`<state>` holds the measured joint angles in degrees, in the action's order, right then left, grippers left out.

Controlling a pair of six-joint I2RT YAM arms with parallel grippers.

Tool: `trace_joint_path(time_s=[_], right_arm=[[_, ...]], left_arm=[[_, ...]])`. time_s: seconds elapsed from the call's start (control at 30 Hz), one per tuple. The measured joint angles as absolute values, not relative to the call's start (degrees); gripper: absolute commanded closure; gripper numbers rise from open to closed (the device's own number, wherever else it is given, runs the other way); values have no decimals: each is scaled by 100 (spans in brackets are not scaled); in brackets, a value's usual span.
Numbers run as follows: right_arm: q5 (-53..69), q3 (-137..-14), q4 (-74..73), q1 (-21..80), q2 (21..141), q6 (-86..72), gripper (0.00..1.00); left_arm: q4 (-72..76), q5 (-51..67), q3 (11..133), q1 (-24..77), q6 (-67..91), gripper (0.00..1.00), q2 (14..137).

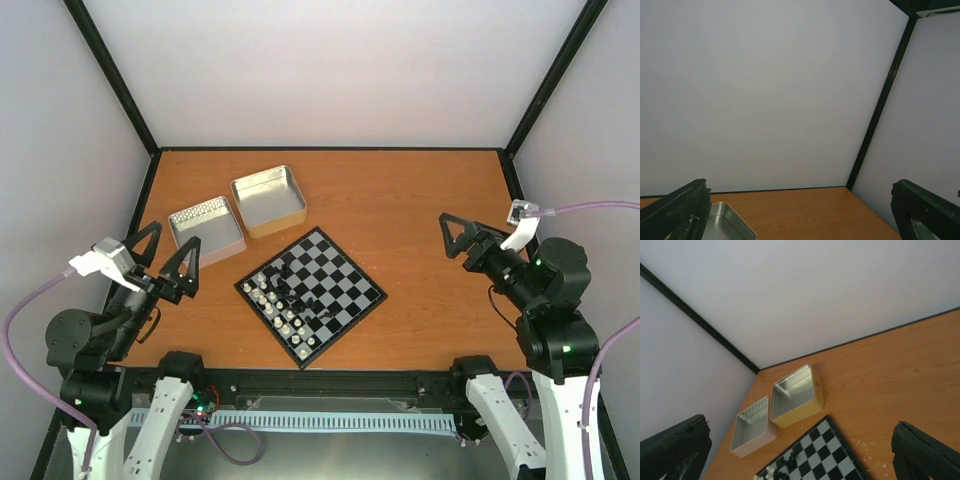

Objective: Set up the chess pieces on the board
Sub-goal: Pick up the chess piece from the chessboard.

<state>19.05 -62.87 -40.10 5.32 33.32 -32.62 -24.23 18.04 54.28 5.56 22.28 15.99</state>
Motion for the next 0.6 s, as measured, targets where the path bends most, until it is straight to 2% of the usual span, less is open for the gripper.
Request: trace_joint_path(time_s=[0.3,0.6], right_arm=[[2655,-5721,-3955,473,3299,-3653,1],[3599,-4257,-2858,449,3732,-4075,11]], left_arm=[[-2235,2613,5148,473,2438,0,1629],[-1798,3026,4125,449,2440,0,1664]])
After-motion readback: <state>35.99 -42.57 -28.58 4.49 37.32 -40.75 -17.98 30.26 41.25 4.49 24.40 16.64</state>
